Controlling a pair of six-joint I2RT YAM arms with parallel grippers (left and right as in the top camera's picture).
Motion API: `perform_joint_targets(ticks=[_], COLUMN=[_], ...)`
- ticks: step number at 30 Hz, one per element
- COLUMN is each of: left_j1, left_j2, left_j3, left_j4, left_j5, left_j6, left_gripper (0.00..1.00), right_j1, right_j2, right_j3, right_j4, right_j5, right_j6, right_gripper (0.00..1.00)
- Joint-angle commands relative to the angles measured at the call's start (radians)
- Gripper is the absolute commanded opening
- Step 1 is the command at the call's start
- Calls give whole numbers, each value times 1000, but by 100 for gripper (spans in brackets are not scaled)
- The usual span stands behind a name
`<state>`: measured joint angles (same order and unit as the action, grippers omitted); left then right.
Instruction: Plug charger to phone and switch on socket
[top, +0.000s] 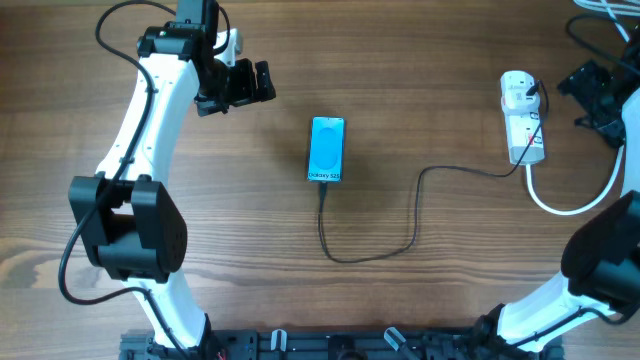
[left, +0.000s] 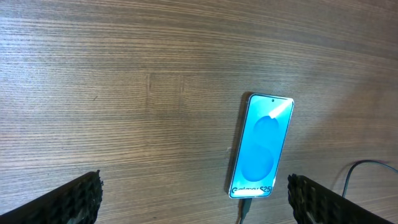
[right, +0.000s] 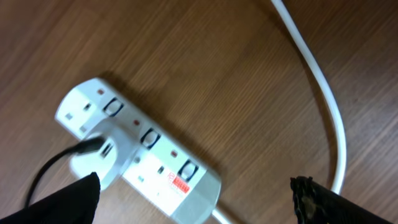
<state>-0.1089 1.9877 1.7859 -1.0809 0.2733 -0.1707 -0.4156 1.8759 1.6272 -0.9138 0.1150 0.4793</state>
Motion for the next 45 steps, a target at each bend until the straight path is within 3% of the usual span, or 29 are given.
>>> perform_joint_targets(ticks=[1, 13, 27, 45], left_j1=[4, 5, 4, 4], left_j2=[8, 8, 8, 8], left_j3=[0, 0, 0, 0], left_j4=[-1, -1, -1, -1], left_j5=[-10, -10, -10, -10], left_j6=[-5, -5, -5, -5], left_gripper=[100, 100, 100, 100], right_j1=[-8, -10, -9, -6], right_j2=[109, 277, 278, 278], right_j3=[-37, -38, -64, -70], right_j4=[31, 77, 162, 143], right_j5=[46, -53, -82, -122], right_j6=[30, 70, 71, 43], right_gripper=[100, 100, 100, 100])
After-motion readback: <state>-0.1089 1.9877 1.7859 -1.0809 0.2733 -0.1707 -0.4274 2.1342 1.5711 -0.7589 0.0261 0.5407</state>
